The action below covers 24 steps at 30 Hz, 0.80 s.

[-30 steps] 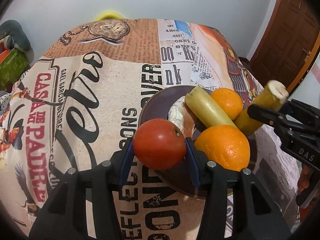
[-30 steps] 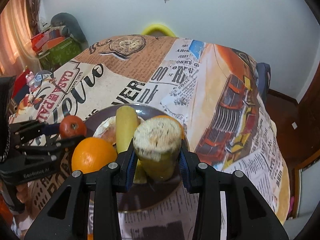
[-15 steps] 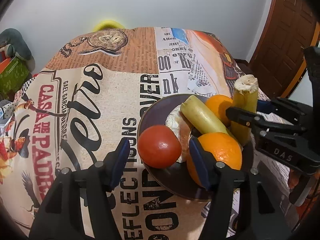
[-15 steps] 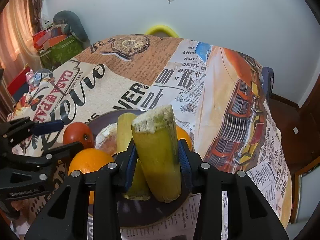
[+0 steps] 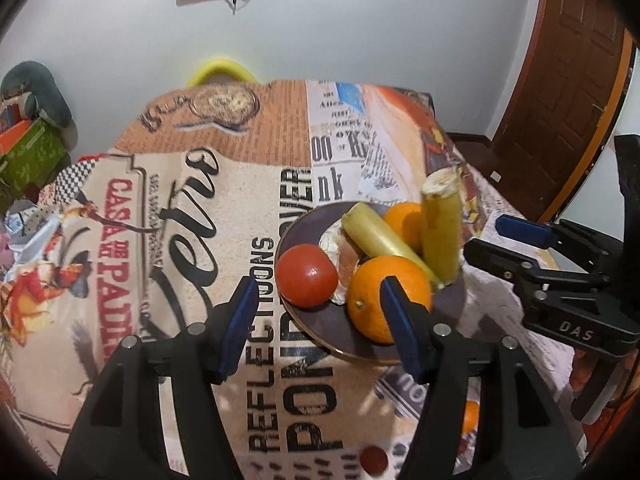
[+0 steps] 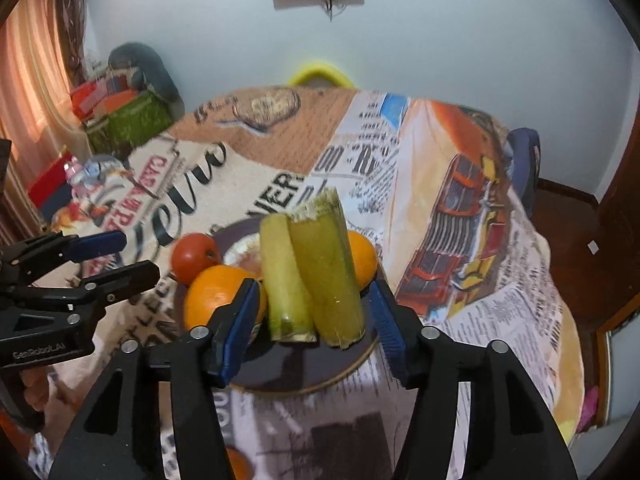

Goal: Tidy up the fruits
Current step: 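Open both tools to release tomato and corn cob, then lift away, then grasp the dark red grape with the left tool while the right tool grasps a mandarin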

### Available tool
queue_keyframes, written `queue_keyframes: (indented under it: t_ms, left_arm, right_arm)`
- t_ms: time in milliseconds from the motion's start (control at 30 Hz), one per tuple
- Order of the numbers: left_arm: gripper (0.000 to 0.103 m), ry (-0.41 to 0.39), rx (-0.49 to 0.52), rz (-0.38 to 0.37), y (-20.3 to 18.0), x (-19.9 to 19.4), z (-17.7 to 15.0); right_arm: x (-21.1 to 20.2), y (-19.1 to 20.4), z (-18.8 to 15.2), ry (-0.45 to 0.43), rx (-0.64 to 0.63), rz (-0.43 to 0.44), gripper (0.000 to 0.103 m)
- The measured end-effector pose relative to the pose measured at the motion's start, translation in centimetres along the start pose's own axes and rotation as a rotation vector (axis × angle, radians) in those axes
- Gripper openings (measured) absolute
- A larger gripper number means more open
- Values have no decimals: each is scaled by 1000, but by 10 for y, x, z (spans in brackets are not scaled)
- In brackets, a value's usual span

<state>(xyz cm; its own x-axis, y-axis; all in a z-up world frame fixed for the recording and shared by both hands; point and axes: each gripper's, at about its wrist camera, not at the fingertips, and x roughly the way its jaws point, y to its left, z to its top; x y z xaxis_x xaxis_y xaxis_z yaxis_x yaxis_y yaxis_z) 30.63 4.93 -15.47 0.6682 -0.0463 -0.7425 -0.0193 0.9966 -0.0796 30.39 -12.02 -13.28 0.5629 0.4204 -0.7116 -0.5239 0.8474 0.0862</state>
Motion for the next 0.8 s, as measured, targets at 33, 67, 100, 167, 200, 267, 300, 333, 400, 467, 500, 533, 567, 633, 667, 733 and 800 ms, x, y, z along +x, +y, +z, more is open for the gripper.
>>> queue_keyframes:
  t_ms: [33, 67, 100, 167, 200, 267, 300, 333, 400, 467, 500, 533, 567, 633, 667, 733, 800]
  left_arm:
    - [63, -11, 2, 2, -1, -8, 0]
    - [63, -24, 6, 4, -3, -18, 0]
    - [63, -35, 9, 5, -5, -27, -1]
    - [64, -60, 14, 6, -8, -47, -4]
    - [66, -69, 15, 5, -10, -53, -5]
    - [67, -86, 20, 4, -13, -69, -9]
    - [67, -94, 24, 4, -15, -76, -11]
    - [68, -101, 28, 4, -16, -83, -14]
    - [71, -110, 31, 6, -18, -93, -21]
    - [73, -111, 30, 3, -20, -100, -28]
    - [73, -109, 30, 3, -21, -103, -32]
    - [73, -103, 32, 6, -21, -104, -36]
    - [73, -95, 34, 10, -22, -103, -41]
    - [73, -78, 34, 11, -22, -102, -49]
    - [73, -67, 30, 9, -21, -100, -53]
    - [73, -40, 23, 1, -21, -93, -63]
    - [73, -18, 22, 3, -20, -86, -72]
  right_arm:
    - [-7, 2, 0, -12, 4, 2, 54]
    - [-14, 3, 0, -23, 5, 3, 54]
    - [-24, 5, -1, -38, 5, 2, 54]
    - [-43, 10, -4, -65, 0, -4, 55]
    - [-50, 12, -5, -75, -2, -6, 55]
    - [-66, 16, -10, -97, -4, -15, 59]
    - [-71, 18, -13, -104, -2, -17, 60]
    - [-77, 19, -16, -111, 0, -16, 60]
    - [-88, 22, -24, -118, 3, -15, 60]
    - [-94, 26, -31, -117, 4, -16, 61]
    - [-97, 27, -35, -116, 4, -18, 61]
    - [-100, 29, -40, -115, 3, -20, 61]
    - [-102, 30, -43, -113, 3, -19, 61]
    - [-104, 33, -52, -107, 4, -15, 61]
    - [-105, 34, -57, -103, 3, -14, 61]
    - [-103, 37, -63, -93, 2, -13, 61]
    - [-98, 39, -69, -77, 1, -11, 61]
